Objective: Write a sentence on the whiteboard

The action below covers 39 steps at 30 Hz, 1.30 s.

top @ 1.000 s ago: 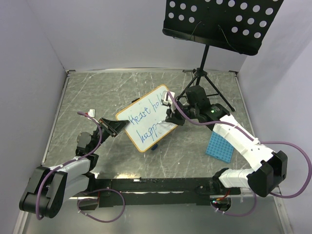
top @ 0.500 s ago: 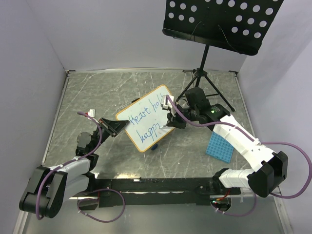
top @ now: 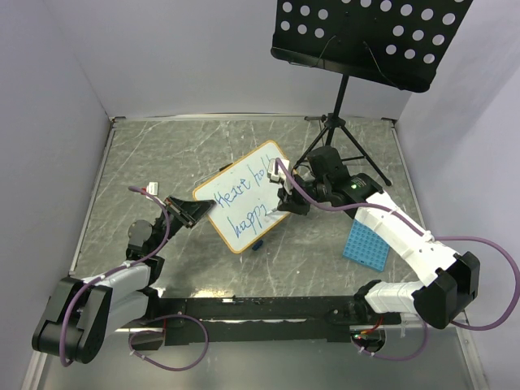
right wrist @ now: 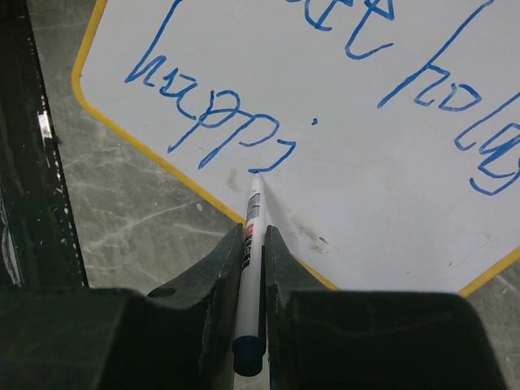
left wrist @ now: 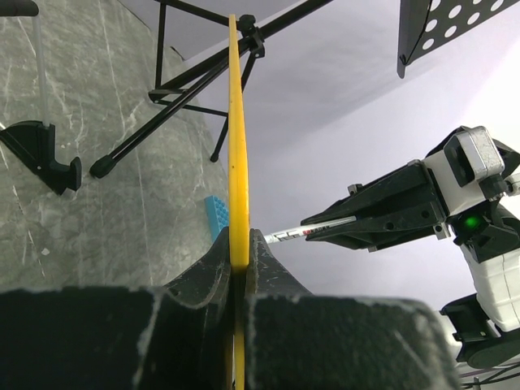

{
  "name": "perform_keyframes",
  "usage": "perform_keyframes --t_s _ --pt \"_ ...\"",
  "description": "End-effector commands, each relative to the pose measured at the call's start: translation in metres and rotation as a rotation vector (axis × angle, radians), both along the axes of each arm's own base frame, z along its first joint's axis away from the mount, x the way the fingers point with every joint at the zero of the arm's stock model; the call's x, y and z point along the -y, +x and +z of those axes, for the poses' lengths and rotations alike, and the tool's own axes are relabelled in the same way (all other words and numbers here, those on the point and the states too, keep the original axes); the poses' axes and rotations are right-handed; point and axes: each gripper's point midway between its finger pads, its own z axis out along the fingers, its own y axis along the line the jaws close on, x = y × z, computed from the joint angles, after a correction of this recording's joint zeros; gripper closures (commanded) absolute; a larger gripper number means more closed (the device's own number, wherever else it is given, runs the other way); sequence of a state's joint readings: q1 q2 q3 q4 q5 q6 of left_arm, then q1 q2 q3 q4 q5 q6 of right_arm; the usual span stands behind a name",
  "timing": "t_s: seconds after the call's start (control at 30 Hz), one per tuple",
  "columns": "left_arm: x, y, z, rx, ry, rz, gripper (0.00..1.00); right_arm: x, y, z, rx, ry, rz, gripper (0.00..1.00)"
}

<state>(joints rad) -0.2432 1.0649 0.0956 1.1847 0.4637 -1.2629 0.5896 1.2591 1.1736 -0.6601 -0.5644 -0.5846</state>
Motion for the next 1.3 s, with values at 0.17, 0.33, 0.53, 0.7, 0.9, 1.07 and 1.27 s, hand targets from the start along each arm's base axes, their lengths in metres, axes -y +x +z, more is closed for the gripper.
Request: perform_keyframes --t_s 0.17,0.33,0.53,0.7,0.9,1.07,1.27 --pt "-0.003 -0.011 0.052 0.182 -0.082 -0.007 0.99 0.001 0.019 0.031 0.096 0.050 -0.073 1.00" --pt "-0.002 -0.010 0.051 0.180 -0.082 -0.008 0.99 0.002 0.022 0.046 0.125 0.088 -0.080 1.00" --pt "-0.002 -0.009 0.052 0.182 -0.086 -0.010 0.99 0.002 0.029 0.046 0.134 0.090 -0.098 1.00" --pt "-0.002 -0.009 0.053 0.183 -0.084 -0.010 0.99 0.001 0.029 0.047 0.134 0.101 -0.092 1.00" --pt "-0.001 -0.009 0.053 0.182 -0.086 -0.017 0.99 -0.002 0.030 0.046 0.129 0.105 -0.086 1.00" --pt "-0.001 -0.009 0.052 0.183 -0.085 -0.015 0.99 -0.002 0.030 0.040 0.107 0.093 -0.078 1.00" --pt "-0.002 -0.010 0.053 0.185 -0.086 -0.013 0.99 -0.001 0.026 0.032 0.089 0.071 -0.066 1.00"
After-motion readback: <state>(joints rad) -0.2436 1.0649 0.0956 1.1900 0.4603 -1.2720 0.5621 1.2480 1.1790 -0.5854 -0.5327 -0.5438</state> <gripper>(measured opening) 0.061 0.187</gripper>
